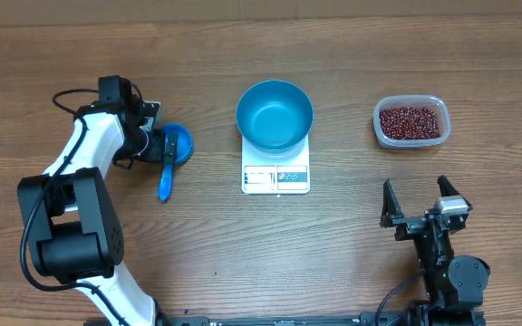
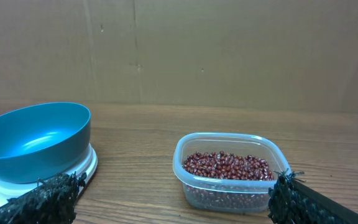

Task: Scoop item into bowl and weigh 150g on scale
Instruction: 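Lower the left gripper and close it on the blue scoop handle, then lift the blue scoop with the left gripper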

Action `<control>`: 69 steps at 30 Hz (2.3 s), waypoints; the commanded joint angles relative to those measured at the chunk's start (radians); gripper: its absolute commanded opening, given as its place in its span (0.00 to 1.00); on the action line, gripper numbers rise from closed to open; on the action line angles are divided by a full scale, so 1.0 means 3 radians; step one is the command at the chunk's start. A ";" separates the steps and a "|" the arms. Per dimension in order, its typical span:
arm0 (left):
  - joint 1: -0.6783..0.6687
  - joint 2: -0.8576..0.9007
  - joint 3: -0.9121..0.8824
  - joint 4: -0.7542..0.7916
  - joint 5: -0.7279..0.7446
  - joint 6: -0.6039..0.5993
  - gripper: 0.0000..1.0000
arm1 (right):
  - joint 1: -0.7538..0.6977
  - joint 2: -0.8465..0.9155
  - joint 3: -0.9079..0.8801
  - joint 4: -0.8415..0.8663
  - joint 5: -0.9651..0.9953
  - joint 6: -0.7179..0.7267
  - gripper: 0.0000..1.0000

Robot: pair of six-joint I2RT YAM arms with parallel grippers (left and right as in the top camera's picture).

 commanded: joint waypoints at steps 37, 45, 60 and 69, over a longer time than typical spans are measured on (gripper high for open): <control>0.0005 0.0042 0.0055 0.0436 -0.0011 -0.0048 0.66 | 0.0019 -0.0020 -0.0036 0.0017 -0.0006 -0.0015 1.00; 0.0001 0.0042 0.0055 0.0423 -0.0010 -0.0048 0.35 | 0.0019 -0.0020 -0.0036 0.0017 -0.0006 -0.0015 1.00; -0.0008 0.0042 0.0055 0.0387 -0.0009 -0.0050 0.04 | 0.0019 -0.0020 -0.0036 0.0017 -0.0006 -0.0015 1.00; -0.0008 0.0042 0.0055 0.0384 -0.0009 -0.0050 0.04 | 0.0019 -0.0020 -0.0036 0.0017 -0.0006 -0.0015 1.00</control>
